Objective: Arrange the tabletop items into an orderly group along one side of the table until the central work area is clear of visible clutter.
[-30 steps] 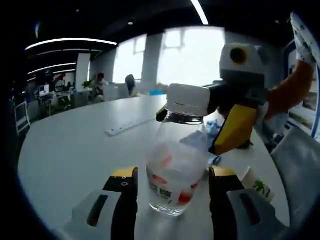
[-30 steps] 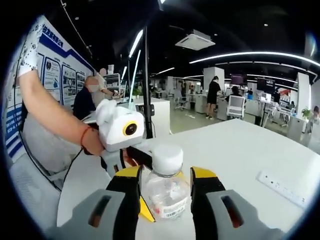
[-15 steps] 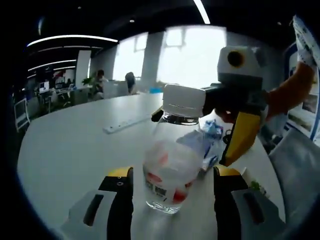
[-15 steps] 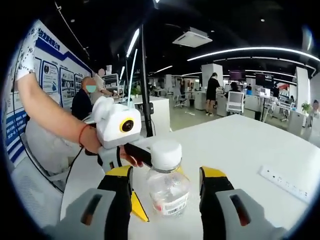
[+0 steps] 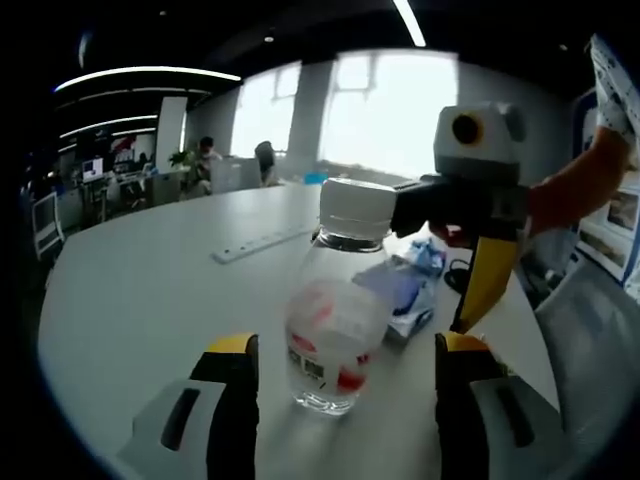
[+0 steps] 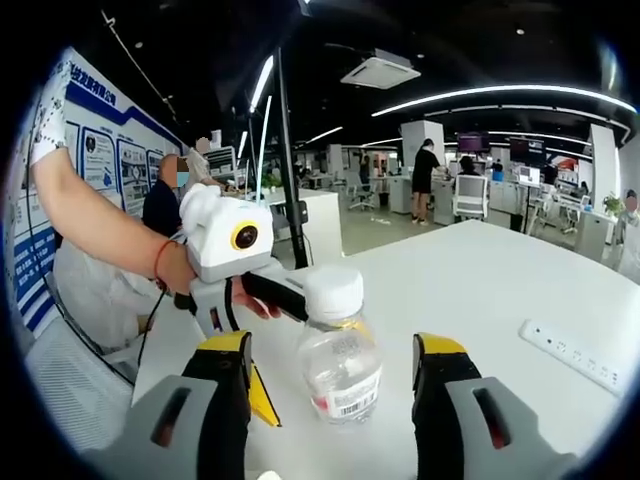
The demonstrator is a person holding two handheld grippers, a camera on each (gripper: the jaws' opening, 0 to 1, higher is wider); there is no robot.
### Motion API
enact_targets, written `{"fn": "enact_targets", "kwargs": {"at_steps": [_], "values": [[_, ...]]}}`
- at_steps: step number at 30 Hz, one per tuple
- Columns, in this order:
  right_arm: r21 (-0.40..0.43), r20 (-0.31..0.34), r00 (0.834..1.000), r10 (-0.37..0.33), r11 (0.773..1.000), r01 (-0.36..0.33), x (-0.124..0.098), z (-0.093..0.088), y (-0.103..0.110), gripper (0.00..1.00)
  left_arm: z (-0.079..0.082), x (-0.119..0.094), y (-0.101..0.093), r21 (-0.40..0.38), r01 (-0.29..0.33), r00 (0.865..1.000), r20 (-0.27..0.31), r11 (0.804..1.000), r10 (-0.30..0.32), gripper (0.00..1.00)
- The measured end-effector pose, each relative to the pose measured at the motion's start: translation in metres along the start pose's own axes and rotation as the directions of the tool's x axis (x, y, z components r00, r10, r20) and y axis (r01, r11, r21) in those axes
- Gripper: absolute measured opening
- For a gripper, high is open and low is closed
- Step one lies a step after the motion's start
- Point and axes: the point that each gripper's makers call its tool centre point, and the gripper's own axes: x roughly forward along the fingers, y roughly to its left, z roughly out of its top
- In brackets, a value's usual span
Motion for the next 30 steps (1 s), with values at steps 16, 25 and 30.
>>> {"fn": "enact_targets", "kwargs": {"at_steps": [16, 25, 30], "values": [[0.02, -0.033, 0.999, -0.015, 1.0, 0.016, -0.03, -0.013, -0.001, 0.68, 0.0, -0.021, -0.01, -0.005, -0.045, 0.999, -0.02, 0.999, 0.045, 0.69], [0.023, -0.058, 0.998, -0.03, 0.999, 0.032, -0.052, -0.023, 0.001, 0.66, 0.002, -0.037, -0.023, -0.018, -0.074, 0.997, -0.017, 0.997, 0.074, 0.69], [0.035, -0.06, 0.997, -0.04, 0.999, 0.042, -0.064, -0.027, 0.003, 0.65, 0.004, -0.046, -0.032, -0.019, -0.083, 0.996, -0.012, 0.996, 0.083, 0.69]]}}
